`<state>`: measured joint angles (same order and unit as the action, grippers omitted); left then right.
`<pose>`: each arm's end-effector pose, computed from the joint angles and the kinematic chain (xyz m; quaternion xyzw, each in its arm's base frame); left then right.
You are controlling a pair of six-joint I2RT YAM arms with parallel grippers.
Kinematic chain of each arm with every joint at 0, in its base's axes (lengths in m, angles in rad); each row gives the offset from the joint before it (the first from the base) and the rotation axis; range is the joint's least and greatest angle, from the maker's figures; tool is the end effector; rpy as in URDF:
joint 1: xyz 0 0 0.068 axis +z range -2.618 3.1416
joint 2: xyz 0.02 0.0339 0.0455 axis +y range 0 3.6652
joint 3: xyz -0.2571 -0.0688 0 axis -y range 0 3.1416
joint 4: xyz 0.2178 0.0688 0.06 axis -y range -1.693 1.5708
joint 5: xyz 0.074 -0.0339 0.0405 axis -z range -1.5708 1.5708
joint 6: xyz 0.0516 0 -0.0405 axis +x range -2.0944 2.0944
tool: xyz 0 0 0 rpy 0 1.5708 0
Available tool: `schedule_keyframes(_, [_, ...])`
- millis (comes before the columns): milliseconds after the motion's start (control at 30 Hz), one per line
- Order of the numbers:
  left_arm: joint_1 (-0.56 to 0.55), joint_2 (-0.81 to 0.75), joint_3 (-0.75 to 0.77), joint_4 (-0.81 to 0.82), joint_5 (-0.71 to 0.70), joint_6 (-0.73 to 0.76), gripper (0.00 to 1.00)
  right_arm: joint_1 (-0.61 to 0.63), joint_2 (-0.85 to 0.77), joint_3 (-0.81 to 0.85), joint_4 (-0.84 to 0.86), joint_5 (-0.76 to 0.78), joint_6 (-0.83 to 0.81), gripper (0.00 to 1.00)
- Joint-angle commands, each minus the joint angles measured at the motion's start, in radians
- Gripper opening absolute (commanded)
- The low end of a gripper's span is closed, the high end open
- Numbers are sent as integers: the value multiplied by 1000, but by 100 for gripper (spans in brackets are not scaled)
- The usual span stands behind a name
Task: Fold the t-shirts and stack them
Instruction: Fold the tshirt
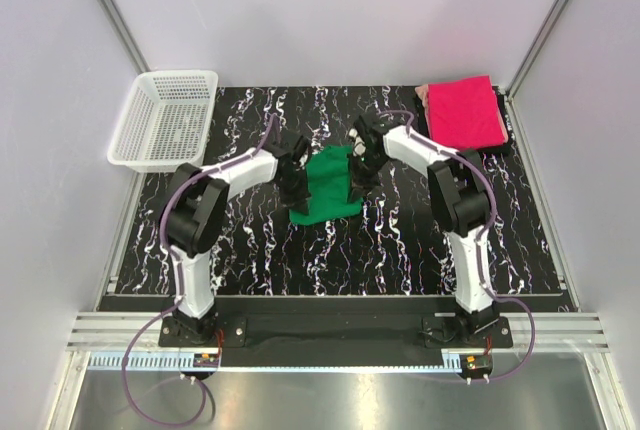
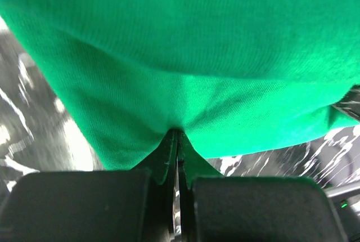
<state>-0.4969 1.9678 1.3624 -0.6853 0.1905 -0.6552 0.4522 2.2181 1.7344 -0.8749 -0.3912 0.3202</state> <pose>0.3181 -0.1836 0.1562 -0.0647 0.9837 -0.1547 0.0652 0.3704 0.2018 0.1514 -0.0849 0.9719 0.2182 0.0234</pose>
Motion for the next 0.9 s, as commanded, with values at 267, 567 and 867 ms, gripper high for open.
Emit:
schedule_keyframes(267, [-87, -242, -198, -2, -26, -17, 0, 117, -394, -370, 73, 86, 123, 0])
schedule_keyframes(567, [-131, -446, -275, -8, -82, -41, 11, 177, -623, -437, 110, 161, 204, 0])
schedule_keyframes(867, [-95, -317, -89, -51, -106, 3, 59, 175, -411, -170, 7, 232, 59, 44])
